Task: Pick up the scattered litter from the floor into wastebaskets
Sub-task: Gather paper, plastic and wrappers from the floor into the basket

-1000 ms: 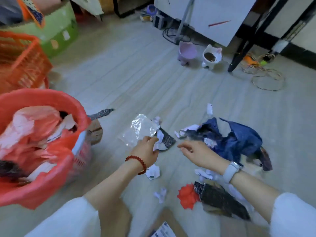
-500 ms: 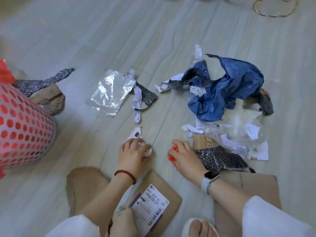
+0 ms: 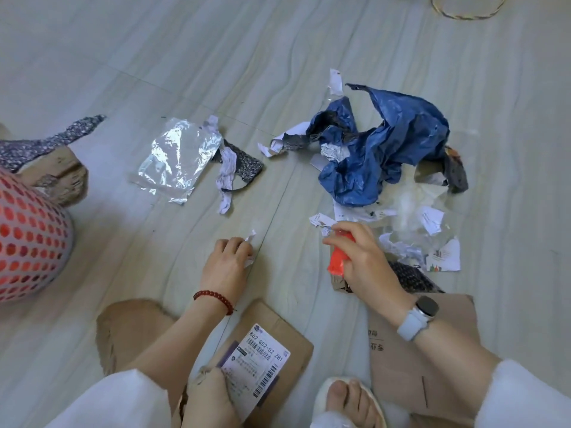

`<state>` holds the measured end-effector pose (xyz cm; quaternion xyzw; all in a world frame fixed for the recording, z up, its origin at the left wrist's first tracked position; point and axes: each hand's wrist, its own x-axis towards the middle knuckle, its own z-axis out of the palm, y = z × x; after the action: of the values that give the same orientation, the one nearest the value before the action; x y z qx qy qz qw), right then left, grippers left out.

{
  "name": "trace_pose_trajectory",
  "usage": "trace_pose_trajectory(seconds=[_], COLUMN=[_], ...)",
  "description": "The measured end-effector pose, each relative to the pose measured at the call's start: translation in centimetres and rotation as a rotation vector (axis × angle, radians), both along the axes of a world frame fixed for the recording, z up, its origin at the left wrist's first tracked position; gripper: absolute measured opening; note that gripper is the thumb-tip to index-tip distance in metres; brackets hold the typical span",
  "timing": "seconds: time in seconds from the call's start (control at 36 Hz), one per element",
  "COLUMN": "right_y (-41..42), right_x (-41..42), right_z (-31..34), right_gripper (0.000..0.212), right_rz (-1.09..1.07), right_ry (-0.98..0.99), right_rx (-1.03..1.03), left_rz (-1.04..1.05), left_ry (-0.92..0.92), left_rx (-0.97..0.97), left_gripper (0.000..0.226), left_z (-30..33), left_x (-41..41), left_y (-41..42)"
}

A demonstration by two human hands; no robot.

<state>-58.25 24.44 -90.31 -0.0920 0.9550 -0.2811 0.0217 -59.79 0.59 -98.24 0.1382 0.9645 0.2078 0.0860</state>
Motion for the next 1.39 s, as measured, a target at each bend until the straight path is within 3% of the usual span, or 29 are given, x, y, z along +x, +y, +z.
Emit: trace_pose_trajectory(seconds=[0.08,0.22,0.28,0.36,0.44,0.5,0.64,0.81,1.0,1.22,1.31,1.39], right_y=[1.6,2.9,3.7,4.6,5.0,4.7,4.2,4.4,3.9,-2.2,-5.4,-8.7], right_x=[1.3,0.5,-0.2,0.3,3.0,4.8,5.8,3.4,2.2,-2.5,-5.5,-8.5], right_z=[0.8,3.7,3.6,1.3,-2.8,-4.6,-5.7,-4.7,-4.0,2.2,4.8,7.2], right_gripper=[0.046,0.051,0.054,0.054,0.061,0.062,0.098,0.092,0.057,0.035,0.026,0.019], right_rz=[-0.071,-0.470,-0.576,-0.354,0.032,0.179,0.236,0.194,0.239,-0.125,-0.234,-0.279], right_ry=[0.058,0.127,0.087,0.004,-0.015,-0.082,-0.174,-0.133,-0.213,-0.279,-0.400,-0.425], right_rx=[-0.084,-0.393,-0.412,-0.181,0.272,0.548,0.708,0.518,0.330,-0.311,-0.603,-0.747], left_rz=[0.063,0.116,0.141,0.157,0.157,0.160,0.155,0.170,0.232,0.267,0.247,0.273], left_ry=[0.007,-0.044,-0.090,-0.143,-0.165,-0.180,-0.190,-0.210,-0.240,-0.184,-0.097,0.020], left_rx=[0.028,0.044,0.025,0.010,0.000,-0.008,-0.007,-0.003,0.144,0.262,0.255,0.267], left_gripper=[0.029,0.048,0.056,0.066,0.074,0.078,0.077,0.077,0.062,0.053,0.059,0.055], left_z=[0.0,0.3,0.4,0.7,0.8,0.8,1.0,0.9,1.5,5.5,8.7,12.9], left_x=[0.5,0.9,0.8,0.9,0.9,0.9,1.3,1.1,0.7,-2.7,-5.7,-8.4], left_y=[0.3,0.9,1.0,1.2,1.4,1.4,1.4,1.4,1.2,-0.2,-1.8,-4.1])
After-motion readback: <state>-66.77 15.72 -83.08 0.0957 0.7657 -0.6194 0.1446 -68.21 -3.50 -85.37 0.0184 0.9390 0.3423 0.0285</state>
